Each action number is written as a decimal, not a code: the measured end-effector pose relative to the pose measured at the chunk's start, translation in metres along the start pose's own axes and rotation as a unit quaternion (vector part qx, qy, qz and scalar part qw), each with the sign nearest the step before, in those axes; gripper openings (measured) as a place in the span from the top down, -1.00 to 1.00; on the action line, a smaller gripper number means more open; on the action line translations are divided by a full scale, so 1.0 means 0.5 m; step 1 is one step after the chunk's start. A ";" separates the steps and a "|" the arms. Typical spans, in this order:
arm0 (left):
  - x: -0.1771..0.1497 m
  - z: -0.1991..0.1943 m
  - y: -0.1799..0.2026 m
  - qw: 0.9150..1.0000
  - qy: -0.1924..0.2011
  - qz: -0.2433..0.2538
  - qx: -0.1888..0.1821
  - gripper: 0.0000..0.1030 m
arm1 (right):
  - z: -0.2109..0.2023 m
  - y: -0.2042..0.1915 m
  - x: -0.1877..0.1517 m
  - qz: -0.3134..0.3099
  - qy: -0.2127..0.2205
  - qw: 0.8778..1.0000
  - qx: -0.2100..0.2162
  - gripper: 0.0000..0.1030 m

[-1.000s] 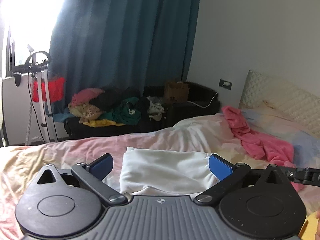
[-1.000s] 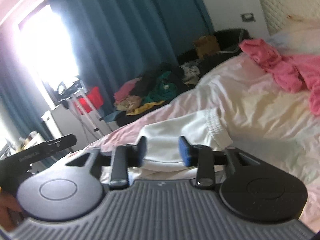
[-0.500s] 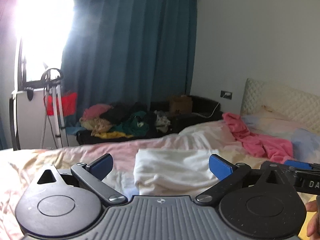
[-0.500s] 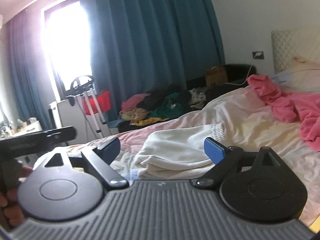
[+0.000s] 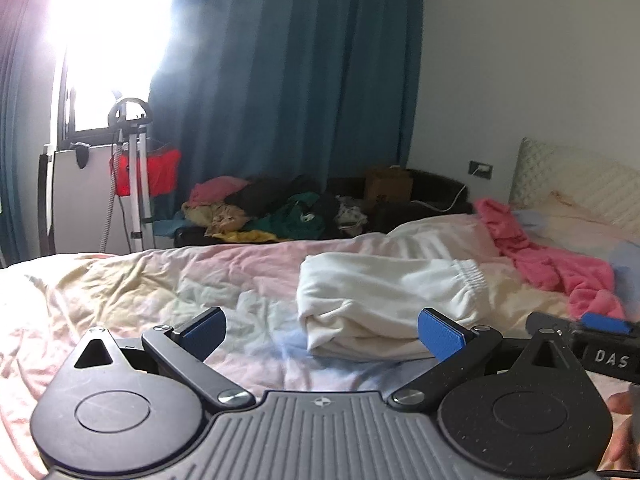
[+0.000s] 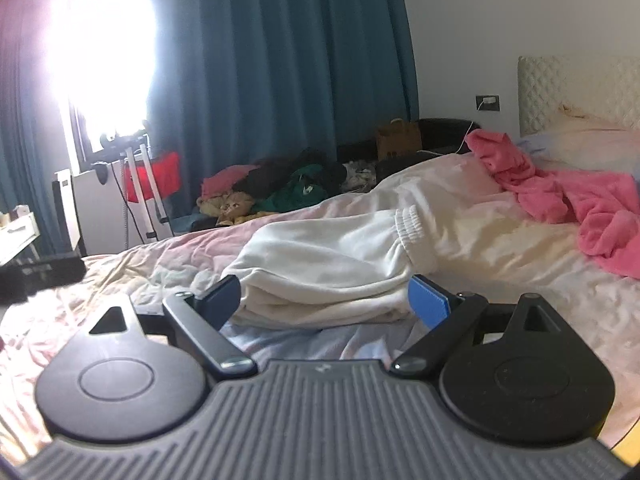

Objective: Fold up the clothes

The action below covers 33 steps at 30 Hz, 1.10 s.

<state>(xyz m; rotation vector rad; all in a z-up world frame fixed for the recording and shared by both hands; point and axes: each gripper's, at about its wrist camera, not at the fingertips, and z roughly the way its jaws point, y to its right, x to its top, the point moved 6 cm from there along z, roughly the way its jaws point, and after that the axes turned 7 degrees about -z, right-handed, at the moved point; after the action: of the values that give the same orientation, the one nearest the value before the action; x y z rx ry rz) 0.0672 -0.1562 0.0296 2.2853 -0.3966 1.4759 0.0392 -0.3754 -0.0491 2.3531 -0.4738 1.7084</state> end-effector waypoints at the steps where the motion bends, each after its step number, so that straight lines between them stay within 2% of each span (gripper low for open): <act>1: -0.003 0.005 -0.003 1.000 -0.001 0.000 0.002 -1.00 | 0.004 -0.006 -0.001 -0.004 0.001 1.000 -0.001 -0.79; 4: -0.010 0.017 -0.012 1.000 -0.004 0.001 0.002 -1.00 | 0.025 -0.017 -0.009 -0.013 -0.008 1.000 -0.001 -0.79; 7: -0.013 0.028 -0.017 1.000 -0.010 -0.003 -0.002 -1.00 | 0.040 -0.016 -0.021 -0.007 -0.011 1.000 -0.019 -0.79; 10: -0.012 0.034 -0.018 1.000 -0.008 -0.001 0.001 -1.00 | 0.050 -0.018 -0.027 -0.001 -0.018 1.000 -0.005 -0.79; 33: -0.027 0.042 -0.023 1.000 -0.009 -0.011 0.023 -1.00 | 0.056 -0.031 -0.033 -0.017 -0.036 0.999 -0.002 -0.79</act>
<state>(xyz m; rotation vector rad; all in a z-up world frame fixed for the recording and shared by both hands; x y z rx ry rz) 0.0837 -0.1558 0.0077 2.3324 -0.3457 1.4690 0.0650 -0.3683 -0.0734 2.4127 -0.4444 1.6118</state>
